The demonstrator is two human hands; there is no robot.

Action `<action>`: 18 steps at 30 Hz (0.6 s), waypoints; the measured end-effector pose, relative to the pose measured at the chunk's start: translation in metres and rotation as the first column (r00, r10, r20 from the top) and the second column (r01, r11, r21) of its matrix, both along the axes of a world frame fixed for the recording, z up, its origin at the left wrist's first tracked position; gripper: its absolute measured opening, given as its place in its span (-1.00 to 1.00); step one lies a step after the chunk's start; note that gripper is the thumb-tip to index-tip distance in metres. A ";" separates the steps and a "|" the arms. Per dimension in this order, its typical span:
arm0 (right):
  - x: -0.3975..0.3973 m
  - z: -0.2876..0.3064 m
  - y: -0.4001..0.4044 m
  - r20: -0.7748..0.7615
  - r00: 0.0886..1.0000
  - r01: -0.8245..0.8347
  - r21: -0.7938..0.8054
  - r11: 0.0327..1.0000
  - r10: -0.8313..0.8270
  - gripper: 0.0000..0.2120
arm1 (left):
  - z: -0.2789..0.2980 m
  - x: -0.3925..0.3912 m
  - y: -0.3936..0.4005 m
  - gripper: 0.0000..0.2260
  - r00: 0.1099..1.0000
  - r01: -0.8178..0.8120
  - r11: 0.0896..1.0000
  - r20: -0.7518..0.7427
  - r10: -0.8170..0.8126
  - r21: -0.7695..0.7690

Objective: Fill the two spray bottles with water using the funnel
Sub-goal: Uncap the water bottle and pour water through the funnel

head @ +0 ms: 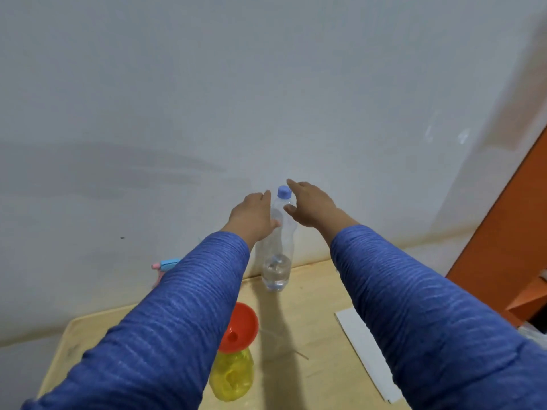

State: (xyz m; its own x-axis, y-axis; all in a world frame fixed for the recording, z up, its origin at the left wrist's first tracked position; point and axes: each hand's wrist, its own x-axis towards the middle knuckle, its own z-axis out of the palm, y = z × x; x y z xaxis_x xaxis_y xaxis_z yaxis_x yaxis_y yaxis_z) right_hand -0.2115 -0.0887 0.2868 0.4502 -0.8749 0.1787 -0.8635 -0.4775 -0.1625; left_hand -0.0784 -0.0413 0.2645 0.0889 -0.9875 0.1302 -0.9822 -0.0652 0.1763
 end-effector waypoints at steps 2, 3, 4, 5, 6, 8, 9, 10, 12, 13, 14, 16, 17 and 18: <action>0.000 -0.011 -0.023 0.049 0.997 -0.053 0.017 0.998 0.052 -0.40 | -0.011 -0.003 -0.017 -0.28 0.999 0.000 1.000 -0.054 0.001 0.018; 0.000 -0.016 -0.033 0.083 0.994 -0.076 0.027 0.997 0.074 -0.41 | -0.016 -0.004 -0.024 -0.27 0.996 -0.001 1.000 -0.086 0.004 0.030; 0.000 -0.020 -0.042 0.120 0.988 -0.099 0.036 0.994 0.094 -0.43 | -0.023 -0.006 -0.031 -0.25 0.992 0.001 0.999 -0.124 0.005 0.042; -0.001 -0.024 -0.050 0.158 0.981 -0.122 0.045 0.991 0.114 -0.45 | -0.029 -0.007 -0.038 -0.24 0.985 0.004 0.999 -0.172 0.005 0.052; -0.001 -0.028 -0.056 0.201 0.970 -0.149 0.049 0.988 0.136 -0.47 | -0.035 -0.007 -0.044 -0.23 0.974 0.006 0.998 -0.227 0.006 0.056; -0.003 -0.035 -0.067 0.302 0.938 -0.197 0.051 0.979 0.173 -0.50 | -0.044 -0.009 -0.053 -0.24 0.944 -0.002 1.000 -0.328 0.009 0.024; -0.003 -0.038 -0.070 0.352 0.918 -0.216 0.052 0.975 0.184 -0.52 | -0.046 -0.010 -0.056 -0.25 0.929 -0.012 1.000 -0.370 0.012 0.002; -0.004 -0.041 -0.073 0.399 0.897 -0.229 0.054 0.972 0.190 -0.54 | -0.048 -0.011 -0.057 -0.27 0.915 -0.024 1.000 -0.403 0.015 -0.015; -0.005 -0.048 -0.074 0.496 0.851 -0.233 0.064 0.970 0.172 -0.58 | -0.050 -0.013 -0.060 -0.30 0.892 -0.038 0.999 -0.451 0.019 -0.033; -0.006 -0.050 -0.073 0.541 0.827 -0.224 0.065 0.972 0.155 -0.61 | -0.051 -0.014 -0.060 -0.31 0.882 -0.041 0.998 -0.472 0.017 -0.040; -0.007 -0.051 -0.072 0.578 0.804 -0.213 0.060 0.975 0.140 -0.63 | -0.052 -0.016 -0.059 -0.31 0.869 -0.041 0.998 -0.494 0.014 -0.044; -0.013 -0.051 -0.066 0.615 0.779 -0.193 0.045 0.980 0.125 -0.65 | -0.052 -0.021 -0.056 -0.30 0.841 -0.031 0.998 -0.540 -0.001 -0.049; -0.017 -0.050 -0.062 0.617 0.777 -0.188 0.040 0.981 0.124 -0.66 | -0.053 -0.023 -0.053 -0.30 0.831 -0.022 0.998 -0.556 -0.010 -0.052; -0.021 -0.050 -0.056 0.615 0.779 -0.183 0.034 0.983 0.123 -0.66 | -0.054 -0.026 -0.050 -0.29 0.823 -0.013 0.998 -0.568 -0.021 -0.056</action>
